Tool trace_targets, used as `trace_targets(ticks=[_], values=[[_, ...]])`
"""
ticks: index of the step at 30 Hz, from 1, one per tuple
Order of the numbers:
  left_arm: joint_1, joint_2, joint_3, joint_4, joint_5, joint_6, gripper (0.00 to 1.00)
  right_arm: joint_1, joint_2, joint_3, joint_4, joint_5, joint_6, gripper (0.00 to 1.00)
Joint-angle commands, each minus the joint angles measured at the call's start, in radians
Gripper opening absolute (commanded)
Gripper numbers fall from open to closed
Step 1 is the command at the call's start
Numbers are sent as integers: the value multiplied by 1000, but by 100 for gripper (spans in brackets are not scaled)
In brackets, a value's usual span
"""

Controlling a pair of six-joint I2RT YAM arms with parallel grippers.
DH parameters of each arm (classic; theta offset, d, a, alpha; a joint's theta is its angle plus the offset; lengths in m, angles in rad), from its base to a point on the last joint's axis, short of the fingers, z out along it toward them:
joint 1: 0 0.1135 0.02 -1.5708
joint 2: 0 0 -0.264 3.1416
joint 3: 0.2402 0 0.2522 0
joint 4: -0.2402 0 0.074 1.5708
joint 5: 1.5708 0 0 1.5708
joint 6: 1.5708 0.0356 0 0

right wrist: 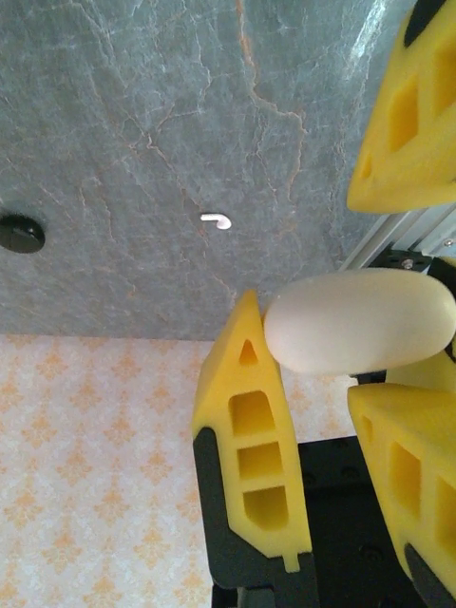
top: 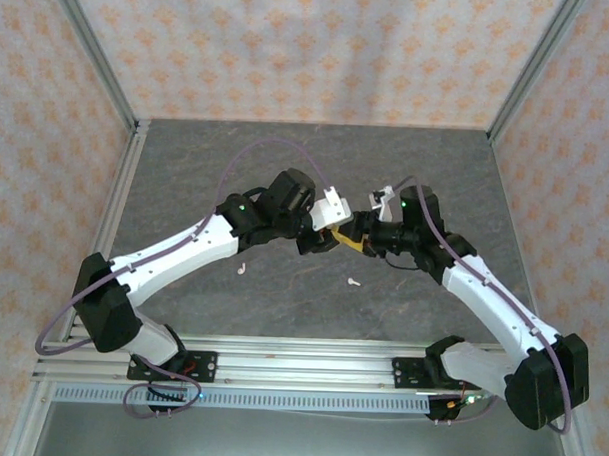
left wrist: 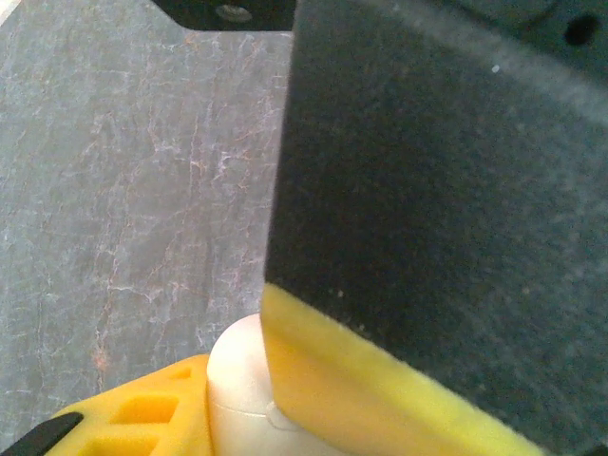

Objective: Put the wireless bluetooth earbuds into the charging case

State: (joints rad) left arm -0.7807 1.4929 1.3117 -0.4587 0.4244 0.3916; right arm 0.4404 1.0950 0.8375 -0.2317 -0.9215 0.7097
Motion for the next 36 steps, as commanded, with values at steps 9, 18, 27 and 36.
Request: trace_targets(ticks=[9,18,27,36], values=[[1,-78,-42,59,-16,-29,40,51,50,116,-98,-72,-103,33],[2,-143,-90,101,-44,-76,48,73,84,193,-146,-98,-148,9],[11,-182,-105,122,-79,-178,74,73,119,283,-249,-90,-247,2],[130,-340,-197,196,74,-382,91,73,220,533,-607,5,-551,0]])
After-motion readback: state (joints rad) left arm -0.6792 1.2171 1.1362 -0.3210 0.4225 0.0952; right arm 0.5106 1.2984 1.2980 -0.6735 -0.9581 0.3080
